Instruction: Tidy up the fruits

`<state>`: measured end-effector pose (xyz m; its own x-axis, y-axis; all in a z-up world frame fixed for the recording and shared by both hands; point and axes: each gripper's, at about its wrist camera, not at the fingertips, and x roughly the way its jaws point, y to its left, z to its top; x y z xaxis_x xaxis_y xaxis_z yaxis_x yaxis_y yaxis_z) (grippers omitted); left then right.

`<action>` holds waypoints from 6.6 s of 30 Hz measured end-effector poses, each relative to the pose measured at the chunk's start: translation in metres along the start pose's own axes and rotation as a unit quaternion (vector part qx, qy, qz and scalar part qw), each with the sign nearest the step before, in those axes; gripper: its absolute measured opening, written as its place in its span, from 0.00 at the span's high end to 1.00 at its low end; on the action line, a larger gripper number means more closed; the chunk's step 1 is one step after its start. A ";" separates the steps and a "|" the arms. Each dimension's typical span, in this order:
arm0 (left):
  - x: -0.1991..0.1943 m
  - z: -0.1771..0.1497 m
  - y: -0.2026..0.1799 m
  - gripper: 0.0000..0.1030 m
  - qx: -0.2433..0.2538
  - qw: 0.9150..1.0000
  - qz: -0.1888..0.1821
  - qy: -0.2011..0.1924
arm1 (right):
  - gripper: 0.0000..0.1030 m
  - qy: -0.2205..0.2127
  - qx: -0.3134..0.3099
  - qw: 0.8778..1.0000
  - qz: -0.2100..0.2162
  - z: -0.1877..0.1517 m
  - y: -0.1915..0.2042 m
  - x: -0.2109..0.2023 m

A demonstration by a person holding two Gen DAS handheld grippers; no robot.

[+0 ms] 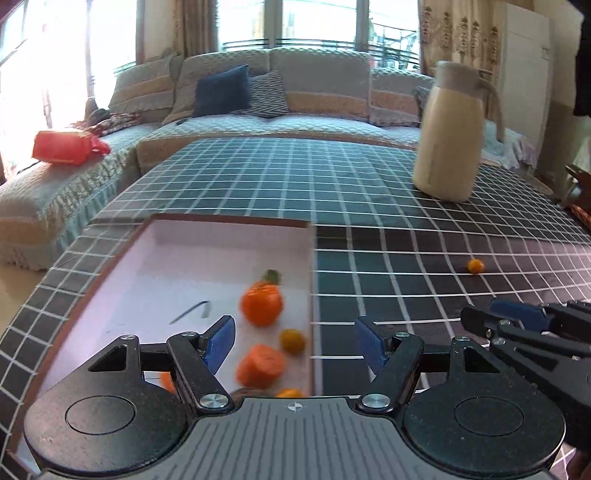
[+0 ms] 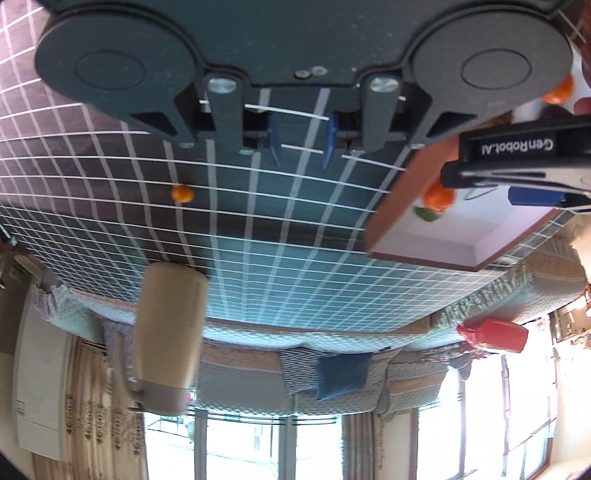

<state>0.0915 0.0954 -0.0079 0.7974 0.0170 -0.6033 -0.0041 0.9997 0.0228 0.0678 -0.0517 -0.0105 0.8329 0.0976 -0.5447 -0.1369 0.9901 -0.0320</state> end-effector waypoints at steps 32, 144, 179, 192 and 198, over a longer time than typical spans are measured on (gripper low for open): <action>0.080 0.006 -0.195 0.04 0.034 0.998 -0.041 -0.018 | 0.72 -0.011 0.084 0.990 -0.109 -0.008 -0.205 0.002; -0.001 -0.028 0.085 0.82 -0.066 0.993 0.095 -0.003 | 0.71 0.010 -0.026 1.000 0.000 -0.002 0.014 -0.010; -0.121 -0.089 0.091 0.16 -0.066 0.990 0.124 -0.024 | 0.51 0.001 -0.047 0.995 0.092 -0.035 0.087 -0.087; -0.151 -0.106 0.083 0.04 -0.079 0.989 0.123 -0.032 | 0.29 -0.024 -0.044 0.994 0.095 -0.055 0.087 -0.125; -0.154 -0.111 0.081 0.04 -0.058 0.989 0.132 -0.032 | 0.29 -0.027 -0.041 0.996 0.080 -0.059 0.077 -0.129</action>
<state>-0.0988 0.1751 -0.0011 0.7957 0.2813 -0.5363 -0.2844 0.9554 0.0792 -0.0812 0.0062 0.0081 0.8241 0.2604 -0.5030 -0.3110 0.9503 -0.0174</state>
